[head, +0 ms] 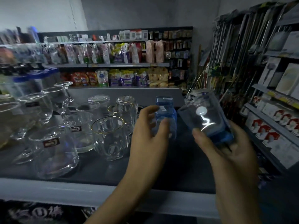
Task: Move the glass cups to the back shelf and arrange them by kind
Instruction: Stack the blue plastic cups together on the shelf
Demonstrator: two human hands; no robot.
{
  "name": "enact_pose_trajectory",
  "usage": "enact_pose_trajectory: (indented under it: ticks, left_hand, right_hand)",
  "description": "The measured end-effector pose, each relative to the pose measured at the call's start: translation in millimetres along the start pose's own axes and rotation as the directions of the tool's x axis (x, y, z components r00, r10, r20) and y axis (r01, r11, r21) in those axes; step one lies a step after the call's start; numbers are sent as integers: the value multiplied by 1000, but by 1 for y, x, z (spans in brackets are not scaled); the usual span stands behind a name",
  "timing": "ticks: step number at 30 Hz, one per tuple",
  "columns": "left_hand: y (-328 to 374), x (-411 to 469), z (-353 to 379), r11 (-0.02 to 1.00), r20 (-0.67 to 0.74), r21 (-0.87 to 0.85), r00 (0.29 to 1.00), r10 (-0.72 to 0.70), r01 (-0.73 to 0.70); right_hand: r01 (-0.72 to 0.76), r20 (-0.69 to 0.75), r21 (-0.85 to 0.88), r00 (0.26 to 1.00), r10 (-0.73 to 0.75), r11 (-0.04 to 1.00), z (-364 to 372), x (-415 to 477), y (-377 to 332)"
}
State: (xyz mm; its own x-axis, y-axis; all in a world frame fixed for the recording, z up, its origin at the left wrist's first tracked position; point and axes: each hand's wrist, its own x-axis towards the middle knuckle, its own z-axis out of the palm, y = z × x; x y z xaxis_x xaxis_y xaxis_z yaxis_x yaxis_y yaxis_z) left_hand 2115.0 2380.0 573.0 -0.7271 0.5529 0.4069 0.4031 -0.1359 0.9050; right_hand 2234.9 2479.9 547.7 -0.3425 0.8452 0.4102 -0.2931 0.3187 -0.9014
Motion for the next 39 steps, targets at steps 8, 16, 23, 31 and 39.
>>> enact_pose_trajectory:
  ticks: [8,16,23,31,39]
  left_hand:
    - [-22,43,13,862,5,456,968,-252,222]
    - [-37,44,30,774,-39,612,984,-172,160]
    - [-42,43,29,785,-53,606,991,-123,130]
    - [-41,43,26,784,-52,607,990,-129,134]
    - [-40,42,27,773,-53,620,990,-130,134]
  right_hand:
    - [3,-233,-184,971,-46,983,22,10,25]
    - [16,-255,-212,964,-71,977,20,6,23]
    - [-79,-307,-296,952,-17,952,21,-2,23]
    - [-88,-307,-326,952,-17,941,21,-5,22]
    - [-82,-298,-340,954,-24,937,19,-5,23]
